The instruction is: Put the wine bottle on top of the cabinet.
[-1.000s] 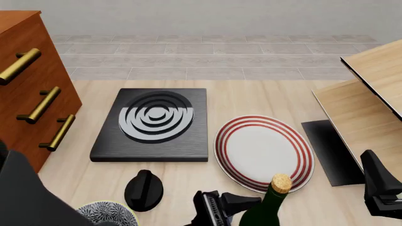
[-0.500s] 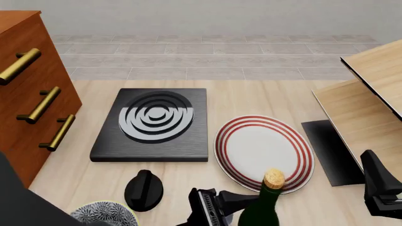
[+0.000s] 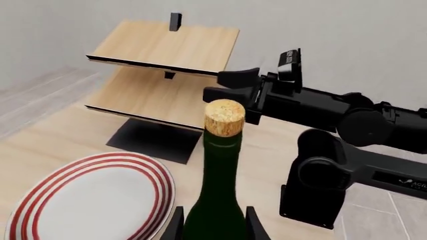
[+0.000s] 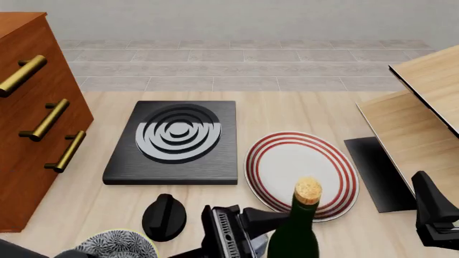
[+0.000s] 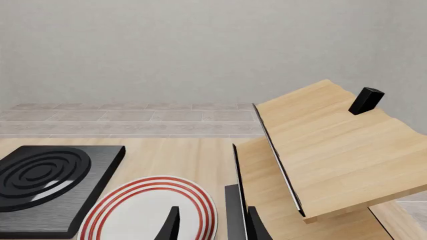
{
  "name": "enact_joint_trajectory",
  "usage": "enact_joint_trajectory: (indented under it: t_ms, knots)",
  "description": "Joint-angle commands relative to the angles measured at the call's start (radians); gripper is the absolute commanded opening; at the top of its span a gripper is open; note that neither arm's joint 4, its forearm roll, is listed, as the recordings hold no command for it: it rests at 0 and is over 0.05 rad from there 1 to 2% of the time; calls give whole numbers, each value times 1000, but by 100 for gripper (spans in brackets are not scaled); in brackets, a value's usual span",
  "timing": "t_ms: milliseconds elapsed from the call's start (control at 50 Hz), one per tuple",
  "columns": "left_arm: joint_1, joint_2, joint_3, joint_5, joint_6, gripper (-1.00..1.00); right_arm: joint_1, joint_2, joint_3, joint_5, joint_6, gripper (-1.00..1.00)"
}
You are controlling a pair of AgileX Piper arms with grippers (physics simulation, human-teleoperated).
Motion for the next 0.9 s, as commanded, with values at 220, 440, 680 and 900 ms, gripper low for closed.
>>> enact_joint_trajectory:
  t_ms: [220,440,680,900]
  knots:
    - [-39,-193,-20,150,15,-100,0,0,0,0,0,100]
    - [-59,-272,-38,225,20,-100,0,0,0,0,0,100]
    - [-56,-355,-73,334,45,-100,0,0,0,0,0,100]
    - [-58,-431,-95,410,73,-100,0,0,0,0,0,100]
